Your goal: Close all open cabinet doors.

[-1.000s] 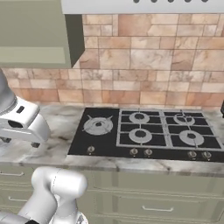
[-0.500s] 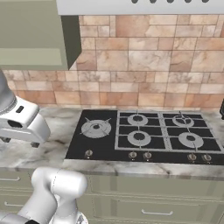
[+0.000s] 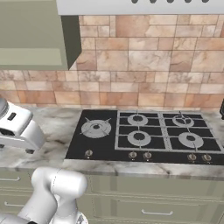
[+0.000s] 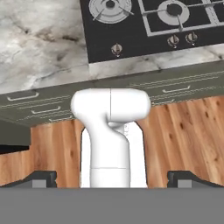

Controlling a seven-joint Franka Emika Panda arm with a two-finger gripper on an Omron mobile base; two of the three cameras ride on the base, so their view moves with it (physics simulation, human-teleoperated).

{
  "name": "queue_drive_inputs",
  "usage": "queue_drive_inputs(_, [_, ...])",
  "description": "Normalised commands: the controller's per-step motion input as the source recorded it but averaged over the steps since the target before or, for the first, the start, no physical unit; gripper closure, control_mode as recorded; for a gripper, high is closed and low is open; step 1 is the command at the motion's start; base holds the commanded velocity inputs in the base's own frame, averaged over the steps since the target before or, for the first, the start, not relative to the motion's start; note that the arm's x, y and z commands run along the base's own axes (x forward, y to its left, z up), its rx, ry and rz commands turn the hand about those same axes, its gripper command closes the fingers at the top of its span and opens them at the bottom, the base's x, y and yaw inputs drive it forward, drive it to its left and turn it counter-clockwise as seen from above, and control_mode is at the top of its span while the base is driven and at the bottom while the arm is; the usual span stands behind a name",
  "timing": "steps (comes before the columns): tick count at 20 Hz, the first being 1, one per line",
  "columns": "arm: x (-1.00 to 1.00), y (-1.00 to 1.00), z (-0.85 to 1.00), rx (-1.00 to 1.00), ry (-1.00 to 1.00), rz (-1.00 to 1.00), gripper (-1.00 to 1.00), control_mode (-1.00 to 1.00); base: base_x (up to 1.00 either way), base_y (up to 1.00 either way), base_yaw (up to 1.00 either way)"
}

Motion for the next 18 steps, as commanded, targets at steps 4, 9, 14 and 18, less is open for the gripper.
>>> queue_drive_inputs(4, [-0.75, 0.2, 0.02, -0.01, -0.22, 0.0, -1.0, -1.0, 0.0, 0.0, 0.0])
queue_drive_inputs(9, [-0.41, 0.5, 0.2, -0.02, -0.22, 0.0, -1.0, -1.0, 0.0, 0.0, 0.0])
queue_drive_inputs(14, [-0.06, 0.6, 0.22, -0.01, -0.25, 0.05, -1.0, -1.0, 0.0, 0.0, 0.0])
queue_drive_inputs(18, [-0.01, 0.51, 0.11, 0.0, -0.29, 0.1, -1.0, -1.0, 0.0, 0.0, 0.0])
